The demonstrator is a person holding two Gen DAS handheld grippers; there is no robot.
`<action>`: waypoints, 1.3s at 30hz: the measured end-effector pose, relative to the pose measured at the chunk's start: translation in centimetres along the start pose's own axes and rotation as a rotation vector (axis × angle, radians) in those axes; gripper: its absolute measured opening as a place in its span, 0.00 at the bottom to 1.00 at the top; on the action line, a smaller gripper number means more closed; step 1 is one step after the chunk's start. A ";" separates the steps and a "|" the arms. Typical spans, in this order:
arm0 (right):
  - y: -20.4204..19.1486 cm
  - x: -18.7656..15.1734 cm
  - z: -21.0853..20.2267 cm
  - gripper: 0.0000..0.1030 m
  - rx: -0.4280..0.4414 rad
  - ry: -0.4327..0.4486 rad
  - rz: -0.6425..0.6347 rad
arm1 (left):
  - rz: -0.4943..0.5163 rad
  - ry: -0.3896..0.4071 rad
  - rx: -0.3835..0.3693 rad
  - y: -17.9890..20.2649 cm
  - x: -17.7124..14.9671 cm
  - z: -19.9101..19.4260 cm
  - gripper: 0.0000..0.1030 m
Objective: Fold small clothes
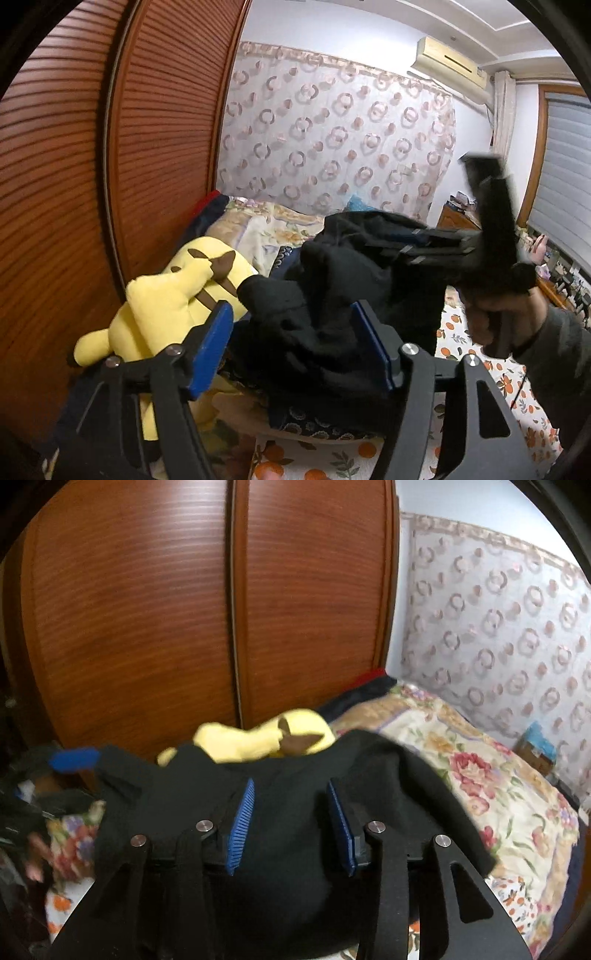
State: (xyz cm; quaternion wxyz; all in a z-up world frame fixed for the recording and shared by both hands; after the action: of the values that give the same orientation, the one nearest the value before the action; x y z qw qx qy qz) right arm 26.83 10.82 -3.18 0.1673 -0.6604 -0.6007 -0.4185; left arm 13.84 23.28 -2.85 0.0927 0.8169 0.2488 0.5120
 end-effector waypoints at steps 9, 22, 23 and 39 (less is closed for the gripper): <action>1.1 -2.8 0.7 0.40 -0.063 -0.002 0.113 | 0.049 0.013 0.015 2.0 0.0 -2.1 0.66; -0.9 -7.7 -15.1 0.48 -0.232 0.056 0.200 | 0.153 -0.014 -0.029 8.8 -3.2 -3.7 0.66; -1.2 -8.2 -16.2 0.51 -0.245 0.058 0.204 | 0.162 -0.015 -0.034 9.4 -3.5 -3.8 0.66; -4.2 -14.8 -31.2 0.79 -0.508 0.095 0.337 | 0.201 -0.039 -0.157 18.3 -6.6 -6.9 0.67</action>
State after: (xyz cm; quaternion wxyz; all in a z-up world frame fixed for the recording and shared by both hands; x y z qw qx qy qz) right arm 13.02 -20.46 3.03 0.0918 -0.7511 -0.3505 -0.5519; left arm 11.18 3.53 2.54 0.1093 0.8378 0.1230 0.5206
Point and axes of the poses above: each gripper's, at about its wrist camera, not at the fingertips, and z roughly the way its jaws point, y to its right, x to its top, the point moved 6 cm from there along z, roughly the way its jaws point, and after that the axes turned 15 degrees about -z, right-handed, at the moved point
